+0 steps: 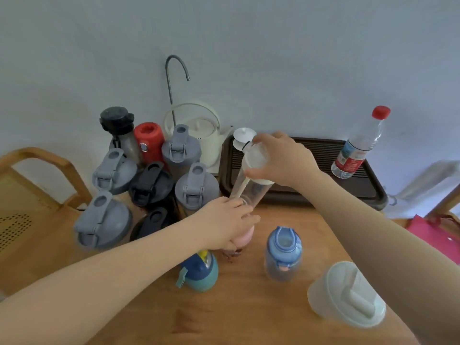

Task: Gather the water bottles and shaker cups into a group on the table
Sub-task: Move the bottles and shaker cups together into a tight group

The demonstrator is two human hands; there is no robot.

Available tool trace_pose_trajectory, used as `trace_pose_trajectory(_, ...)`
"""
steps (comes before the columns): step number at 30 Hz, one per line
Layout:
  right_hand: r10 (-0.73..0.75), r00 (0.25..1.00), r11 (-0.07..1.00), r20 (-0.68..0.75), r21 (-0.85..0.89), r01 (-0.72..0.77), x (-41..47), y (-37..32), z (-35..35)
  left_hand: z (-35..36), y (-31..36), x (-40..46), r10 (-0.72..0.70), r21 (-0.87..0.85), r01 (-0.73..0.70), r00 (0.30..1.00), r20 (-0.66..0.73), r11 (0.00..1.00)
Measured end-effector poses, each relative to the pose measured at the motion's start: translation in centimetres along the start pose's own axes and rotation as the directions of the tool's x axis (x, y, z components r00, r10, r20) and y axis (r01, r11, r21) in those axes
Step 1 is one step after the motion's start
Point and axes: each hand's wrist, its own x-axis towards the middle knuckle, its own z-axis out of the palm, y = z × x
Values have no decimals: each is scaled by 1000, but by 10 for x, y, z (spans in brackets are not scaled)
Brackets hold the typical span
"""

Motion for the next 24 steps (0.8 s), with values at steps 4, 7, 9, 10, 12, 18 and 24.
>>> trace_pose_trajectory(4, -8, 985, 992, -175, 123, 30, 22, -7, -19, -9, -17, -27, -96, 9, 100, 979, -180, 995)
trace_pose_trajectory(7, -58, 983, 990, -174, 114, 79, 39, -19, -13, -5, -38, -41, -245, 16, 258, 935, -255, 966)
trace_pose_trajectory(9, -109, 989, 992, -103, 59, 116, 49, -30, 1, -2, -49, -49, -340, 7, 351, 914, -222, 937)
trace_pose_trajectory(10, -124, 990, 991, -68, 33, 126, 54, -34, 9, -1, -52, -52, -376, -4, 384, 903, -208, 923)
trace_pose_trajectory(12, -130, 991, 992, -33, 3, 130, 63, -43, 18, 1, -55, -58, -413, -72, 406, 895, -167, 911)
trace_pose_trajectory(18, -160, 987, 986, 22, -51, 161, 72, -60, 20, 9, -63, -72, -449, -282, 410, 889, -87, 867)
trace_pose_trajectory(24, -95, 995, 993, 24, -74, 97, 47, -44, -1, 7, -64, -60, -475, -256, 458, 880, -6, 851)
